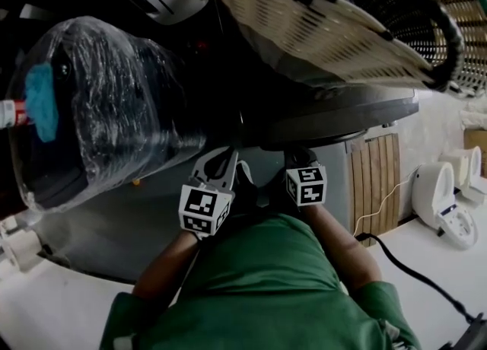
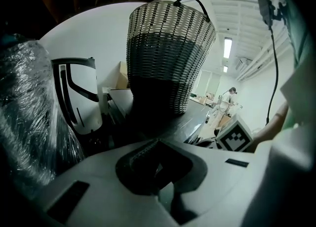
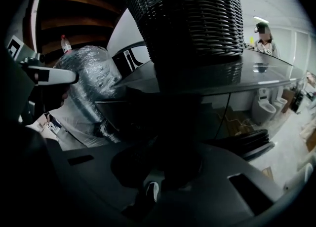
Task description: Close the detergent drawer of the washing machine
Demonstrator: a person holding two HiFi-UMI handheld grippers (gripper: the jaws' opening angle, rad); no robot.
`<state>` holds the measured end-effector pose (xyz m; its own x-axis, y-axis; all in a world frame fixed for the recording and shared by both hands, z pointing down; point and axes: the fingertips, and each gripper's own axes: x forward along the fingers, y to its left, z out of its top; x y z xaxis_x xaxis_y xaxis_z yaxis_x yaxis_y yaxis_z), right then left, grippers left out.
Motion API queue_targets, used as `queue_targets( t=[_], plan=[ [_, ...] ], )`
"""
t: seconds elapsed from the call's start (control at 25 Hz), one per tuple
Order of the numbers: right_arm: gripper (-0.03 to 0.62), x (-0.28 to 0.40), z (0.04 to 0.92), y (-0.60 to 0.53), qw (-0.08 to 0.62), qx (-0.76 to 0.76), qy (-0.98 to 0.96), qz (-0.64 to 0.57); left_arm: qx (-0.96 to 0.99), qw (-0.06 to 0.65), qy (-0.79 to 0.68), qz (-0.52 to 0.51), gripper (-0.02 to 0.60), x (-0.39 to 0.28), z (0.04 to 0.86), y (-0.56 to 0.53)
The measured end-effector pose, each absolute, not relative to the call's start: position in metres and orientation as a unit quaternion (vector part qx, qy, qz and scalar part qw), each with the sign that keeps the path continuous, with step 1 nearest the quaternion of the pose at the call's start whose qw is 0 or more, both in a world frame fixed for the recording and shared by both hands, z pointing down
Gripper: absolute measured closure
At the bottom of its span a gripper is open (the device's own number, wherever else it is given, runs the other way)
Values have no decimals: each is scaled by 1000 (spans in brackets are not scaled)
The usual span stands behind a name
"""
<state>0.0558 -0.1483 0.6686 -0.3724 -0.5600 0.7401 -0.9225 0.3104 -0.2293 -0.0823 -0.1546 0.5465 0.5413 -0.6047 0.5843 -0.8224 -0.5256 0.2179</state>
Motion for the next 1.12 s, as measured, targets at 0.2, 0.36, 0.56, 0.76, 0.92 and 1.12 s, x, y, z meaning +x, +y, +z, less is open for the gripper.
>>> queue_targets(
  t=[0.2,0.36,0.56,0.76,0.92,1.12],
  plan=[
    [572,58,637,-142,261,477,-777,318,848,223,-434,207,561,-81,531,-155],
    [572,74,594,-139,232,490,-781,310,849,211,-446,186,561,-80,513,-154],
    [572,97,504,-157,174,522,-803,230,852,180,-471,143,561,-88,467,-162],
    [572,103,403,-163,117,537,-829,107,859,126,-488,92,561,-89,401,-166],
    [572,95,340,-152,119,530,-839,20,865,72,-493,52,561,-86,349,-164],
    [572,89,284,-140,86,524,-842,-93,873,38,-486,-5,561,-80,293,-154]
  ],
)
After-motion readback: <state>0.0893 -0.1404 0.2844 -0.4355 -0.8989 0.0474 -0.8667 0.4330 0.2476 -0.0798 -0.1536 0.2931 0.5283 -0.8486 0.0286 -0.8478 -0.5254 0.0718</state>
